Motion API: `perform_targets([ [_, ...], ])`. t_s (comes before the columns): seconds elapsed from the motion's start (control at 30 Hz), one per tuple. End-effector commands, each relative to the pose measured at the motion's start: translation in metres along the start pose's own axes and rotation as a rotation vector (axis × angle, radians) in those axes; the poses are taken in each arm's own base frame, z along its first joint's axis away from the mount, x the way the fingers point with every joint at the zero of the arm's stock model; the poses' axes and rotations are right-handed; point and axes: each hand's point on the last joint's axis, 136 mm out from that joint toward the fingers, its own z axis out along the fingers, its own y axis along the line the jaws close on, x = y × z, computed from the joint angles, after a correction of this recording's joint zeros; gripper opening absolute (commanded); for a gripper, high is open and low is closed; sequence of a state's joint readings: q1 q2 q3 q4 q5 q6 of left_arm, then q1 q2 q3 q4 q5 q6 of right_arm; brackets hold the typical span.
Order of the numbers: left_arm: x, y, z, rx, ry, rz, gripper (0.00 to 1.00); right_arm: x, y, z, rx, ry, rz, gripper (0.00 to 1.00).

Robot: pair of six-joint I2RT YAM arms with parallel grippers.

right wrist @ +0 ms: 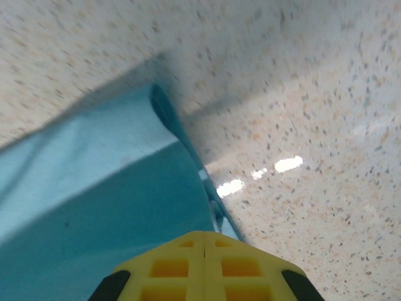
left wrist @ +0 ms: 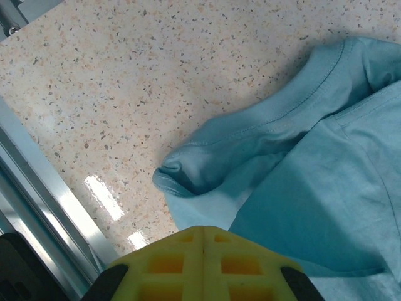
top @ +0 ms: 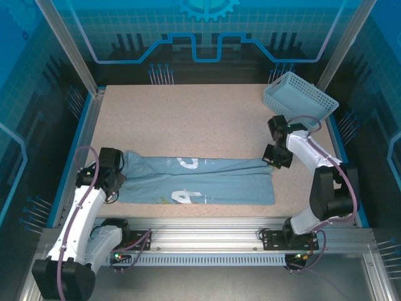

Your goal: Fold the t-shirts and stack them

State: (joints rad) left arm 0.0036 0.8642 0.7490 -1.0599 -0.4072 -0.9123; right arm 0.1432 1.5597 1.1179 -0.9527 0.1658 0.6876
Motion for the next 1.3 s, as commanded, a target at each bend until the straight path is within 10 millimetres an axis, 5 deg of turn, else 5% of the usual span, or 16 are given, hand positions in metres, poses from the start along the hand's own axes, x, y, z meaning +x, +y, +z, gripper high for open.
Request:
perform_targets([
  [0.0, -0.024, -0.021, -0.012, 0.044, -0.063, 0.008, 0.0, -0.017, 0.007, -0.011, 0.015, -0.035, -0.028, 0.0],
  [0.23, -0.036, -0.02, -0.027, 0.033, -0.093, 0.025, 0.0, -0.013, 0.003, -0.024, 0.016, -0.041, -0.027, 0.0],
  [0.5, 0.024, 0.007, 0.014, -0.018, 0.094, -0.023, 0.0, 0.032, -0.015, 0.025, 0.039, 0.085, 0.016, 0.0],
  [0.6, 0.031, 0.011, 0.02, -0.036, 0.113, -0.043, 0.0, 0.039, -0.018, 0.032, 0.05, 0.109, 0.03, 0.0],
  [0.67, 0.026, 0.009, 0.016, -0.037, 0.103, -0.037, 0.01, 0.036, -0.02, 0.026, 0.054, 0.091, 0.035, 0.09],
  [0.77, 0.014, 0.002, 0.007, -0.02, 0.07, -0.016, 0.36, 0.027, -0.026, 0.011, 0.072, 0.031, 0.057, 0.27],
  [0.83, 0.004, -0.006, 0.0, 0.001, 0.046, -0.004, 0.45, 0.021, -0.026, -0.001, 0.064, -0.007, 0.069, 0.32],
  [1.0, -0.018, -0.049, -0.005, 0.109, 0.022, 0.022, 0.42, 0.015, -0.002, -0.011, -0.057, -0.023, 0.067, 0.28],
  [1.13, -0.025, -0.103, 0.012, 0.236, 0.09, 0.019, 0.41, 0.022, 0.04, 0.007, -0.194, 0.056, 0.028, 0.19],
  [1.27, -0.043, -0.122, 0.045, 0.215, 0.178, -0.021, 0.44, 0.022, 0.052, 0.031, -0.224, 0.123, 0.068, 0.19],
])
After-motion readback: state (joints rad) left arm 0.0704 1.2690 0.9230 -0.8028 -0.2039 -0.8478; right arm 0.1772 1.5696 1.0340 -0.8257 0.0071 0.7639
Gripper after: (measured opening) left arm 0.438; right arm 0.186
